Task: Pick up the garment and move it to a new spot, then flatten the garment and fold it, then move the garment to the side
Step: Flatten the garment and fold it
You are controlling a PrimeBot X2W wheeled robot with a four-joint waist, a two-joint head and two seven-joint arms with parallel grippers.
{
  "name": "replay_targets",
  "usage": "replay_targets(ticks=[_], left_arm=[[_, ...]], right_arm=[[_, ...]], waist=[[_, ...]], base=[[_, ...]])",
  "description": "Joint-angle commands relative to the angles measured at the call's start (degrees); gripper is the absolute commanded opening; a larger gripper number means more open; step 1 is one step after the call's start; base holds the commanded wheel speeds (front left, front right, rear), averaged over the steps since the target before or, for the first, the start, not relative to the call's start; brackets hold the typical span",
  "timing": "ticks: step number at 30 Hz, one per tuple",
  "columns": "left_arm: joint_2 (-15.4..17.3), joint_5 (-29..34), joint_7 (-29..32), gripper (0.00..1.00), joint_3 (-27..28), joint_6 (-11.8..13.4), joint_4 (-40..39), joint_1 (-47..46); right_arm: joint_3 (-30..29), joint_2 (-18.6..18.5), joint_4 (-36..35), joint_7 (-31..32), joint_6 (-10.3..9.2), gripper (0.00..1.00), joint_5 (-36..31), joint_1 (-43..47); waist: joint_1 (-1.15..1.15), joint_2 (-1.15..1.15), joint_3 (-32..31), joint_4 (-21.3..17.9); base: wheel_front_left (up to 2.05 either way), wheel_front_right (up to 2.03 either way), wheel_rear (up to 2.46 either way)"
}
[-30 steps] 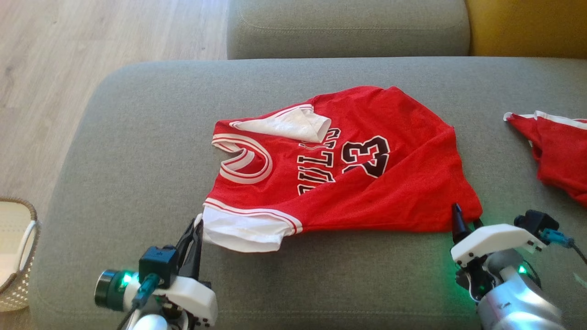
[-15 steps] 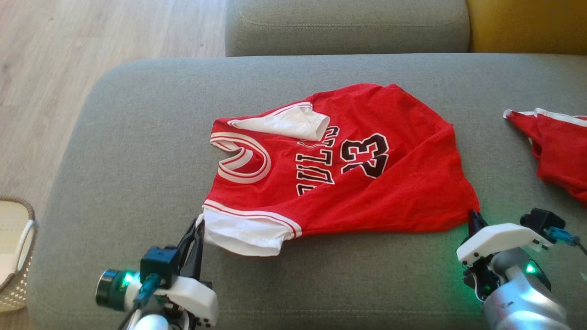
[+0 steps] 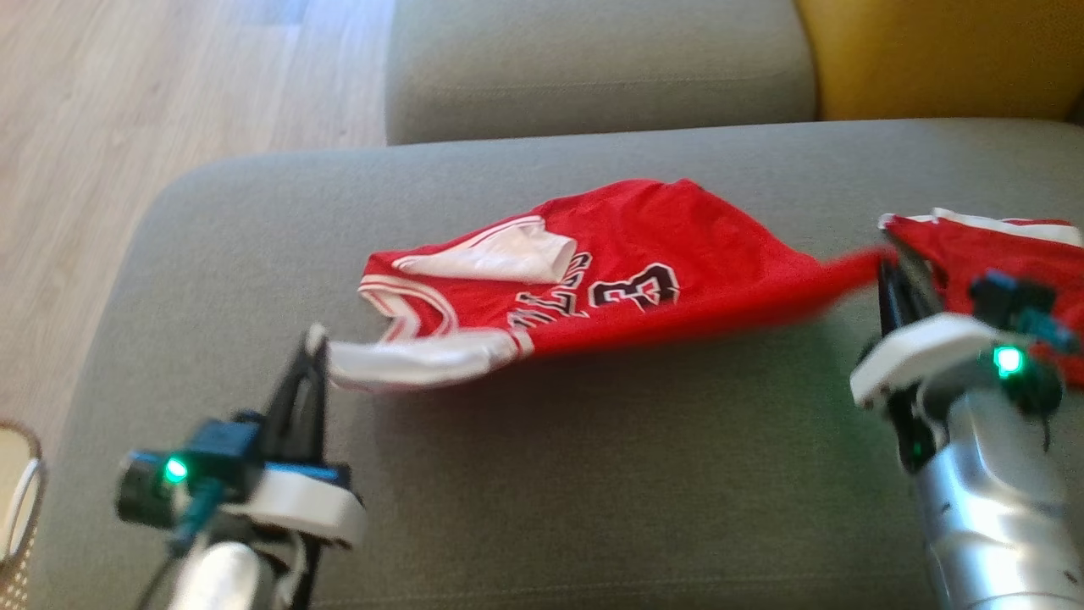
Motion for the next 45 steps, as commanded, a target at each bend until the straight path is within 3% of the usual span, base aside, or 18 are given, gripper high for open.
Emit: replay_targets(ticks=[1, 4, 8, 15, 19, 24, 29, 35, 40, 45], left_arm=[[1.6, -0.6, -0.7, 0.0, 3.2, 0.2, -3.3, -3.8], [2.0, -2.5, -0.7, 0.0, 6.5, 0.5, -10.6, -5.4], [2.1, -4.0, -0.6, 0.0, 9.3, 1.5, -18.4, -7.2], [3.1, -4.7, 1.7, 0.0, 11.6, 2.7, -30.6, -11.7], [4.0, -5.1, 5.9, 0.0, 12.4, 3.2, -34.5, -14.6], [6.4, -5.0, 9.7, 0.0, 13.9, 2.9, -34.1, -18.8], [10.1, -5.6, 14.3, 0.0, 13.0, -0.5, -27.5, -29.0], [13.5, -5.8, 15.6, 0.0, 10.9, -6.2, -12.2, -51.1], [14.1, -1.5, 9.4, 0.0, 7.4, -8.5, 4.8, -72.1], [12.2, 2.2, 0.4, 0.0, 6.3, -6.3, 17.4, -86.5]], right_arm=[[2.7, 0.1, -4.1, -0.6, -0.02, 0.0, -0.4, -1.7], [6.3, 0.1, -15.8, -0.6, -0.02, 0.0, -1.3, -1.3], [6.9, 0.1, -28.6, 1.2, -0.02, 0.0, -1.2, -0.4], [8.9, 0.1, -51.2, 12.3, -0.02, 0.0, 0.8, 3.9], [8.9, 0.1, -60.7, 18.4, -0.02, 0.0, 2.6, 5.4], [8.6, 0.1, -65.5, 23.2, -0.02, 0.0, 2.8, 3.8], [10.8, 0.1, -62.4, 28.2, -0.02, 0.0, 1.5, -3.7], [11.5, 0.1, -49.1, 29.2, -0.02, 0.0, -0.3, -23.2], [9.1, 0.1, -33.2, 19.9, -0.02, 0.0, -5.0, -42.6], [3.7, 0.1, -18.9, 6.7, -0.02, 0.0, -8.5, -55.6]], waist=[[0.0, 0.0, -0.8, -1.0], [0.0, 0.0, -2.5, -2.6], [0.0, 0.0, -4.0, -3.9], [0.0, 0.0, -6.0, -5.6], [0.0, 0.0, -6.0, -6.4], [0.0, 0.0, -4.0, -7.2], [0.0, 0.0, 2.2, -6.8], [0.0, 0.0, 16.3, -5.6], [0.0, 0.0, 25.3, -4.2], [0.0, 0.0, 29.5, -2.3]], base=[[0.0, 0.0, 0.0], [0.0, 0.0, 0.0], [0.0, 0.0, 0.0], [0.0, 0.0, 0.0], [0.0, 0.0, 0.0], [0.0, 0.0, 0.0], [0.0, 0.0, 0.0], [0.0, 0.0, 0.0], [0.0, 0.0, 0.0], [0.0, 0.0, 0.0]])
